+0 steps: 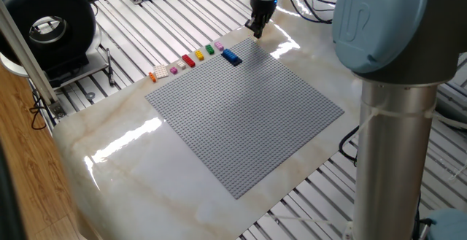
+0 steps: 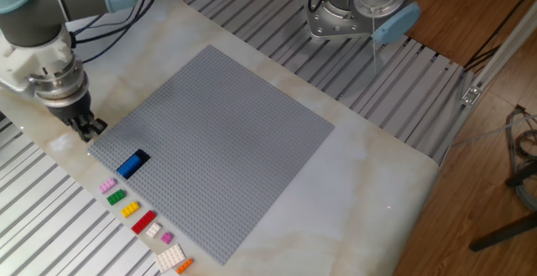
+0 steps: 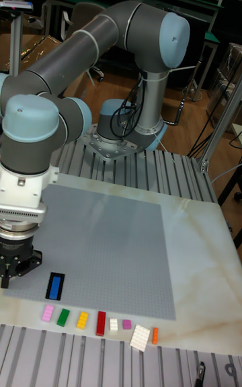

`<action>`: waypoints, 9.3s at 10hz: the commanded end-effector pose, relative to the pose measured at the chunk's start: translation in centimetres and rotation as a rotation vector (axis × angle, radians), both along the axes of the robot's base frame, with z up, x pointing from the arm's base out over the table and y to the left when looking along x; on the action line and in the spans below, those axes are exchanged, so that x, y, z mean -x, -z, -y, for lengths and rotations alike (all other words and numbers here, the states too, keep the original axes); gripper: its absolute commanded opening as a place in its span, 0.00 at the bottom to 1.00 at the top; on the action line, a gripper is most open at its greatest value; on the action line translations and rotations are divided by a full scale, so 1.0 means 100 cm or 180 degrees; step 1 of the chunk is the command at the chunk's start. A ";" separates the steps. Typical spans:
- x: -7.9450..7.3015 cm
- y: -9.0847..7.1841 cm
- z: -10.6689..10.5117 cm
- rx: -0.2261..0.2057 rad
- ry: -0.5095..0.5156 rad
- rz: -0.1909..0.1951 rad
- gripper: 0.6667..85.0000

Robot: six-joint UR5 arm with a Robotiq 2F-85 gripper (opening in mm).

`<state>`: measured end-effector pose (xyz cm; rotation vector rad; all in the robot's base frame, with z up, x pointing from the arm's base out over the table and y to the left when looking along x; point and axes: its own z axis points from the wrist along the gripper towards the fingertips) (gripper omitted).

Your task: Stack small Lego blocks one on top of the other

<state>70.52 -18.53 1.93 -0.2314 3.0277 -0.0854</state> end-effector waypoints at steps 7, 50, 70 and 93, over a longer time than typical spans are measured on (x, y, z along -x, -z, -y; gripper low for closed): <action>-0.043 -0.006 -0.077 -0.0131 0.0398 0.0079 0.31; -0.035 0.001 -0.093 -0.0165 0.0828 -0.0063 0.00; 0.018 0.001 -0.102 -0.0238 0.0756 -0.0106 0.00; 0.019 -0.005 -0.102 -0.0332 0.0592 -0.0057 0.00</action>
